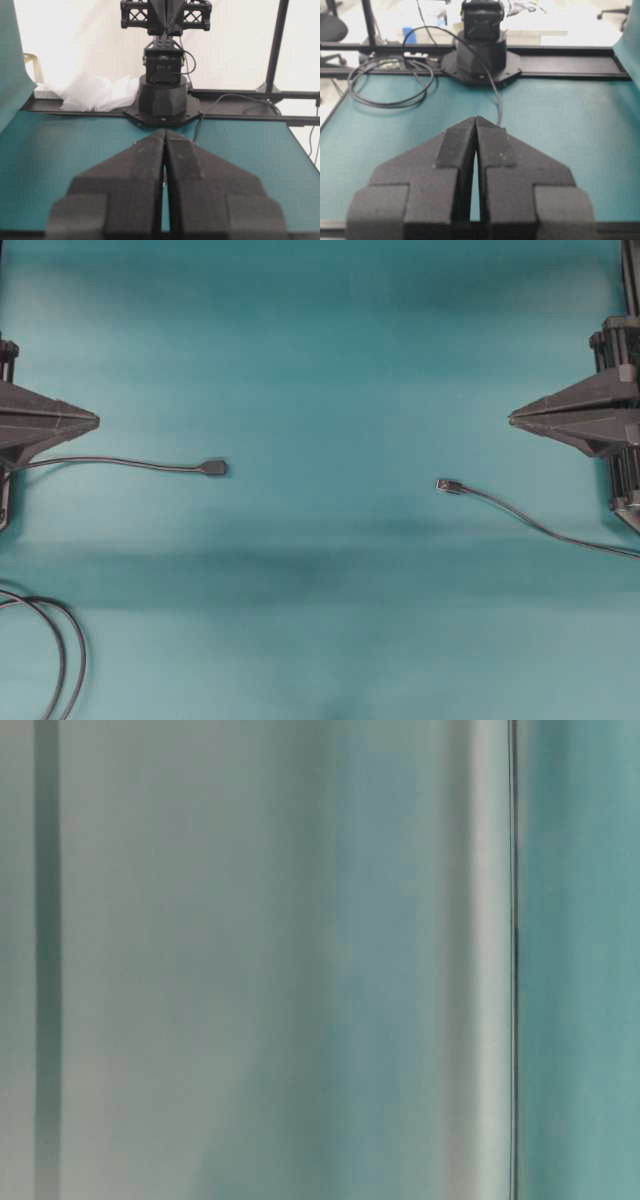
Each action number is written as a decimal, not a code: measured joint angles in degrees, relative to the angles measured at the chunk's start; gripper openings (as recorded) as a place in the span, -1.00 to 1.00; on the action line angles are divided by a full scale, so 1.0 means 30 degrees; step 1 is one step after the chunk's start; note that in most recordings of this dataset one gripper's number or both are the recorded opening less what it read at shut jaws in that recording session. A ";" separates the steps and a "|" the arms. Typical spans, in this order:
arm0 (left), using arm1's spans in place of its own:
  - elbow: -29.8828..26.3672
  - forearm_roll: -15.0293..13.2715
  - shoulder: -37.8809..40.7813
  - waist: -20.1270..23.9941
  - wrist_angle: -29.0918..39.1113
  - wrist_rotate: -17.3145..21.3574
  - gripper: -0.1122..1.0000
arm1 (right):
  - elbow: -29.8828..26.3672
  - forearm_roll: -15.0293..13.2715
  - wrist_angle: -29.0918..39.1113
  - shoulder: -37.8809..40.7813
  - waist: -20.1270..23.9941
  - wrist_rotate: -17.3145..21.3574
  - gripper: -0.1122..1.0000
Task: Insert the USB using both arms.
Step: 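Move both grippers forward toward the cable ends on the table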
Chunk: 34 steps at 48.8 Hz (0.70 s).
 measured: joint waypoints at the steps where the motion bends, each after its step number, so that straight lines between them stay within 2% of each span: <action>1: 0.0000 0.0000 0.0000 0.0000 0.0000 0.0029 -0.75 | 0.0000 0.0029 0.0029 0.0000 0.0029 0.0000 -0.80; 4: 0.0029 -0.0059 0.0000 -0.0264 0.0410 0.0029 -0.69 | 0.0000 -0.0117 0.0146 0.0029 0.0000 -0.0029 -0.80; 7: -0.0029 -0.0088 0.0029 -0.0879 0.1230 0.0029 -0.78 | 0.0000 -0.0322 0.0674 0.0059 0.0029 -0.0029 -0.80; 11: -0.0352 -0.0088 0.0029 -0.1289 0.2461 0.0029 -0.81 | -0.0088 -0.0527 0.1963 0.0088 0.0029 -0.0029 -0.80; 23: -0.1406 -0.0117 0.0234 -0.1406 0.5654 0.0029 -0.81 | -0.1553 -0.0557 0.6738 0.0674 0.0029 0.0029 -0.80; 29: -0.1611 -0.0176 0.0908 -0.1406 0.6738 0.0029 -0.80 | -0.1816 -0.0557 0.7822 0.1318 0.0029 0.0088 -0.80; 34: -0.1729 -0.0205 0.1758 -0.1406 0.7324 0.0000 -0.69 | -0.1846 -0.0586 0.8115 0.1699 0.0029 0.0146 -0.80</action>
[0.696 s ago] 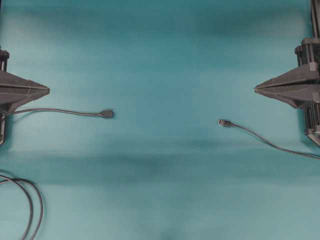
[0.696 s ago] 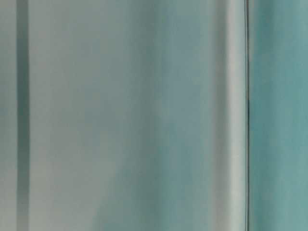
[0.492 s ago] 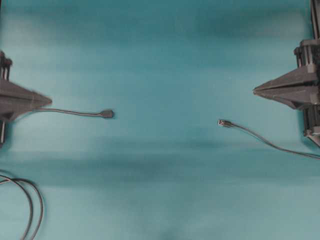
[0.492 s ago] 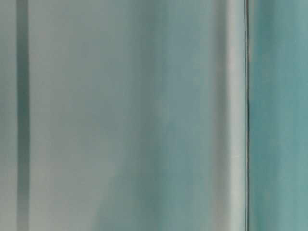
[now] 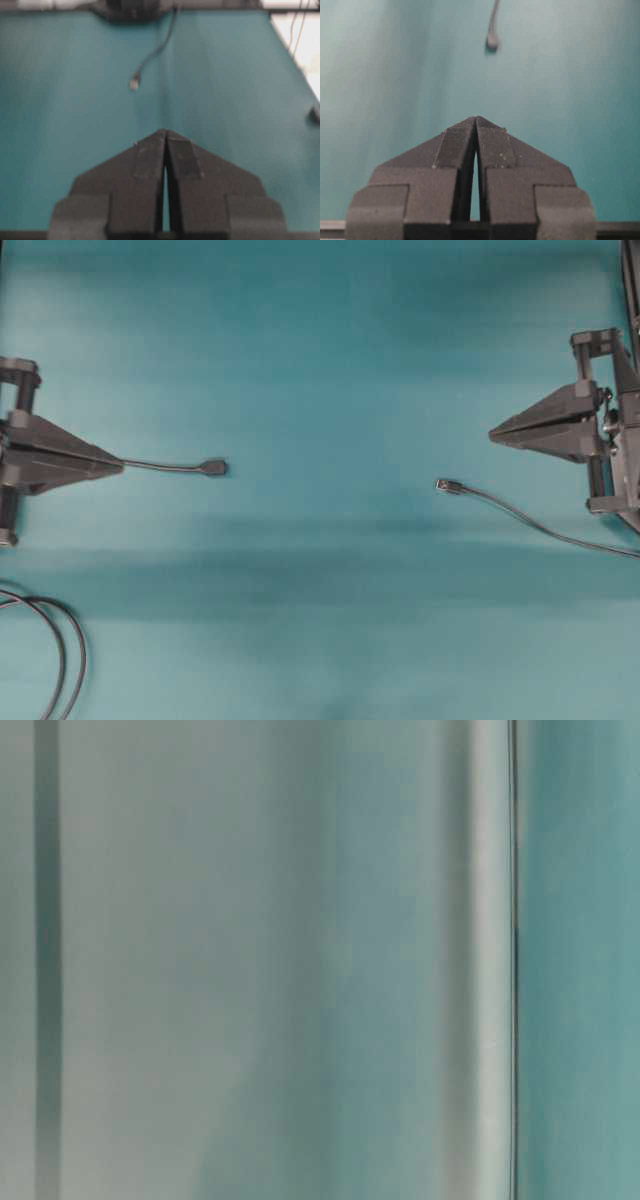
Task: Insert the USB using both arms.
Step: 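Move both grippers forward toward the cable ends on the table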
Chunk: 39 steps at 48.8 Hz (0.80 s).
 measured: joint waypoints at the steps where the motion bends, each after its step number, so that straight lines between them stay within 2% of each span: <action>1: 0.0000 0.0000 0.0176 0.0000 0.0029 0.0000 -0.67 | 0.0000 0.0029 0.0059 0.0059 -0.0029 0.0029 -0.80; 5: -0.0029 0.0029 0.0703 0.0000 0.0146 0.0029 -0.49 | -0.0029 0.0029 0.0352 0.0205 0.0000 0.0264 -0.80; 14: -0.0059 0.0000 0.0879 0.0000 0.0469 0.0000 0.17 | -0.0322 0.0029 0.2285 0.0410 0.0000 0.1025 -0.80; 16: -0.0059 -0.0029 0.0879 0.0059 0.0645 0.0000 0.25 | -0.0381 0.0029 0.2783 0.0527 0.0000 0.1113 -0.80; 29: -0.0029 -0.0088 0.0908 0.0615 0.1904 0.0000 0.31 | -0.0674 0.0000 0.3545 0.1758 0.0000 0.2021 -0.77; 34: -0.0029 -0.0088 0.0938 0.0820 0.2314 0.0000 0.32 | -0.0674 0.0000 0.3691 0.2490 0.0000 0.2637 -0.53; 39: -0.0059 -0.0117 0.1055 0.1025 0.2754 0.0000 0.39 | -0.0674 0.0029 0.3779 0.3223 0.0000 0.3281 -0.06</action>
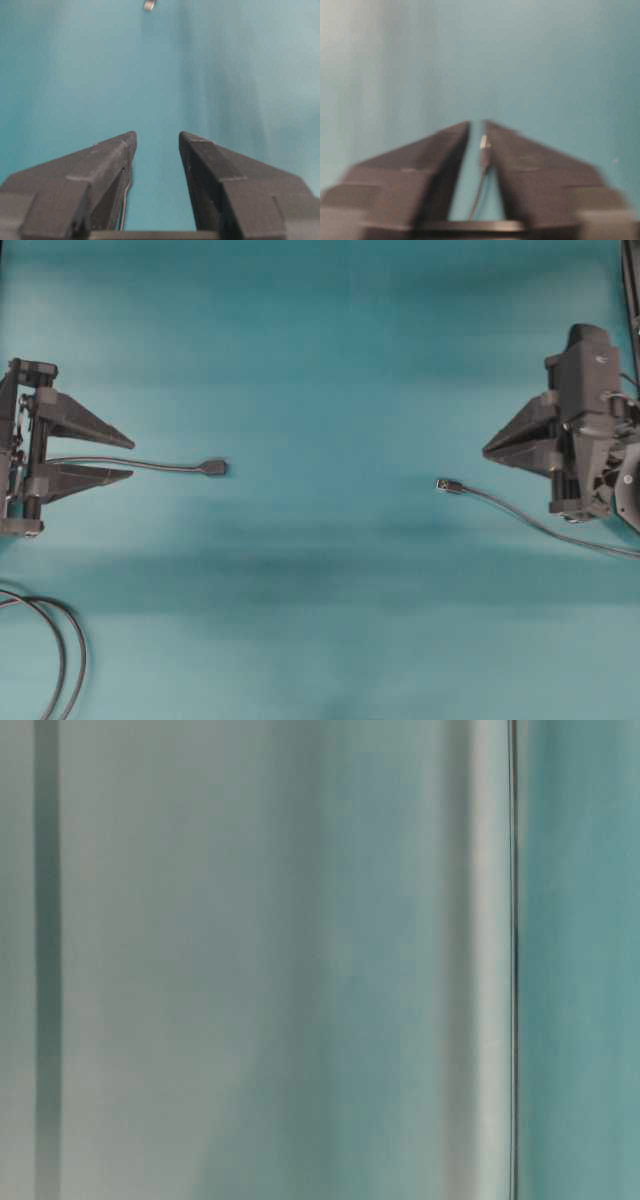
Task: Insert the USB using both arms.
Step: 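Move both grippers forward toward the cable ends on the table, then close left gripper on USB socket and right gripper on USB plug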
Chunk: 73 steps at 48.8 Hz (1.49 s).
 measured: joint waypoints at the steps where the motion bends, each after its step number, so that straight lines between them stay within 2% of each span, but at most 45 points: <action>1: 0.0000 0.0000 0.0059 0.0029 0.0088 0.0000 0.40 | 0.0000 -0.0029 0.0000 0.0146 0.0000 0.0059 0.04; 4: 0.0029 0.0029 0.0146 0.0059 0.0264 -0.0029 0.41 | 0.0000 -0.0029 0.0000 0.0498 0.0000 0.0117 0.30; 7: 0.0029 0.0029 0.0381 0.0059 0.0439 -0.0029 0.41 | 0.0000 -0.0029 0.0000 0.0732 0.0000 0.0146 0.40; 19: 0.0000 0.0000 0.1934 0.0059 0.1172 0.0000 0.45 | 0.0000 0.0000 0.0469 0.0967 0.0000 0.0410 0.29; 28: 0.0088 0.0000 0.2666 0.0234 0.1084 0.0000 0.46 | 0.0117 0.0000 0.0820 0.1641 0.0000 0.0439 0.27; 39: 0.0176 0.0029 0.3574 0.0557 0.0879 0.0059 0.49 | 0.0117 0.0000 0.0879 0.4277 0.0000 0.0908 0.27; 47: 0.0205 0.0029 0.4600 0.0850 0.0762 0.0234 0.69 | -0.0088 -0.0029 0.0879 0.6152 0.0000 0.1494 0.27; 50: 0.0205 0.0000 0.5098 0.0967 0.0586 0.0352 0.74 | -0.0176 -0.0029 0.0879 0.6621 0.0000 0.1494 0.27; 73: 0.0176 0.0029 0.8467 0.1523 -0.2080 0.0732 0.74 | -0.0967 -0.0234 0.0352 0.8848 0.0000 0.1523 0.27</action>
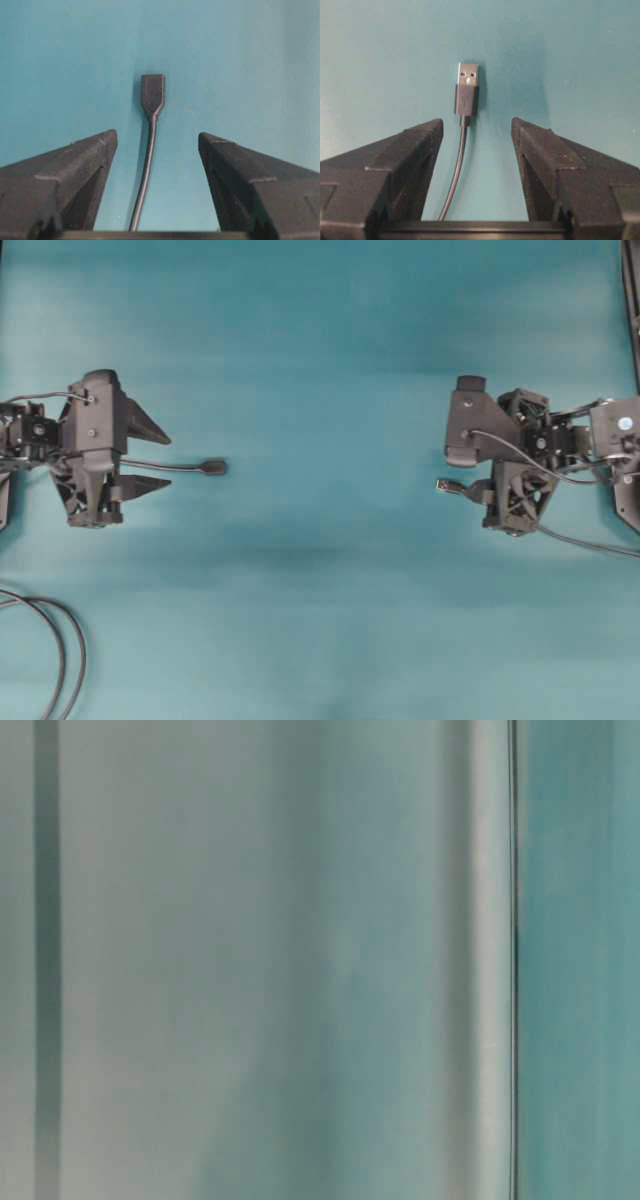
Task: Insert the USB using both arms.
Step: 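Close left gripper on USB socket and right gripper on USB plug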
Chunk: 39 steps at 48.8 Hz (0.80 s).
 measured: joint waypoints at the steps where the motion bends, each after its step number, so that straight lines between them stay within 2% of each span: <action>1: -0.0029 0.0000 0.0088 0.0000 -0.0088 0.0000 0.74 | -0.0029 0.0000 -0.0029 0.0146 0.0000 0.0000 0.27; 16: -0.0088 0.0000 0.0586 0.0000 -0.0439 0.0000 0.73 | -0.0674 0.0000 -0.0029 0.1816 0.0000 0.0000 0.27; 33: -0.0176 0.0000 0.1289 0.0000 -0.0732 0.0674 0.73 | -0.0791 0.0000 -0.0059 0.2754 0.0000 0.0029 0.26; 39: -0.0293 0.0000 0.1611 0.0000 -0.0850 0.0703 0.74 | -0.0850 0.0000 -0.0059 0.2842 0.0000 0.0029 0.19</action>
